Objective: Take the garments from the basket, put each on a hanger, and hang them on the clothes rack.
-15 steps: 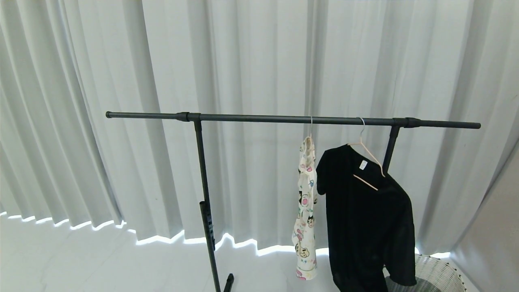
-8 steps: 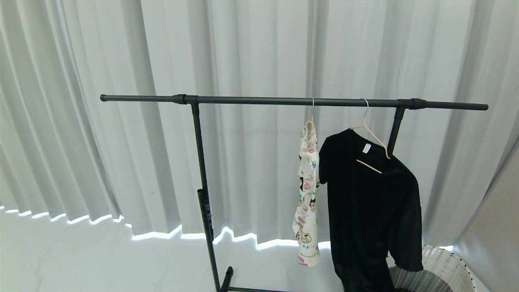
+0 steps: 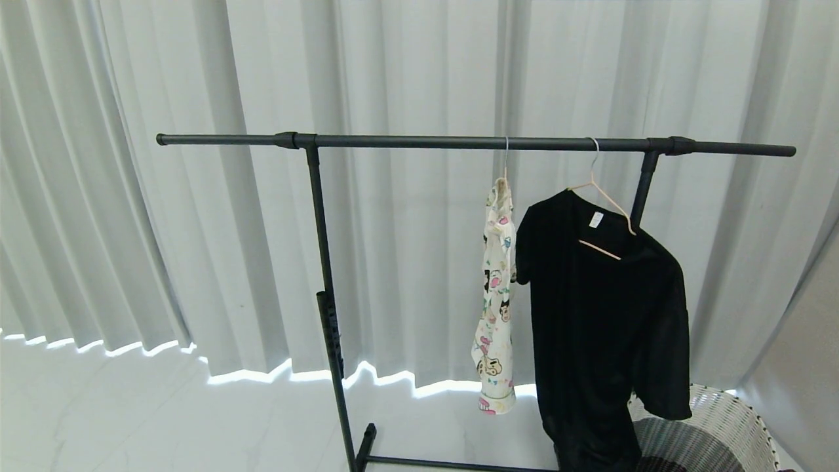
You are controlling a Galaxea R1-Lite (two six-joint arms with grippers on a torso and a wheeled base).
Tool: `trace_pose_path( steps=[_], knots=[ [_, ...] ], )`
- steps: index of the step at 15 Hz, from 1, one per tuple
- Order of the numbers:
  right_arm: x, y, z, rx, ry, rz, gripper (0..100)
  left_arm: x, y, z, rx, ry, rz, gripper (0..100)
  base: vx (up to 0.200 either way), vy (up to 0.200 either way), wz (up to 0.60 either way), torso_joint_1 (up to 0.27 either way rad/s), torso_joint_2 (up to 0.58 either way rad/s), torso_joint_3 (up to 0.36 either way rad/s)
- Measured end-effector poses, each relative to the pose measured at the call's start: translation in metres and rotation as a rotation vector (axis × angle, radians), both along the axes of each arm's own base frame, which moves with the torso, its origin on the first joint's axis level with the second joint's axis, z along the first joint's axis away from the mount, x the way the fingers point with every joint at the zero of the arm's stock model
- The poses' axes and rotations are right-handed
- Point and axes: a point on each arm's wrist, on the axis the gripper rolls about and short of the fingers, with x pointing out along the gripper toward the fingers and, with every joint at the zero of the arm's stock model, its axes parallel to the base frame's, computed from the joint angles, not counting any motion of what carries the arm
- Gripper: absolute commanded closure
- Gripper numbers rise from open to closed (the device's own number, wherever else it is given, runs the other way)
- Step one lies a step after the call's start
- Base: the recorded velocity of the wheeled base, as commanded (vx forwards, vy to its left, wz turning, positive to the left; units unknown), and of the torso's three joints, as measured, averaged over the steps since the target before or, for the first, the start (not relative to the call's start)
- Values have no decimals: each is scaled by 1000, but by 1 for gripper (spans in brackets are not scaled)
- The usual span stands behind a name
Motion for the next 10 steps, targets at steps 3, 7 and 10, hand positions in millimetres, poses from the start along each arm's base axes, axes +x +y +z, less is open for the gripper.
trace_pose_path(
  steps=[3,7,10],
  knots=[
    [-6,0,-3,22,-79,-4,0,0,0,0,-4,-2,0,0,0,0,0,0,0,0],
    [-8,0,-5,126,-159,-24,0,0,0,0,-47,-22,3,0,0,0,0,0,0,0],
    [-8,1,-3,136,-191,0,0,0,0,-2,-79,-33,-4,0,0,0,0,0,0,0]
  ],
)
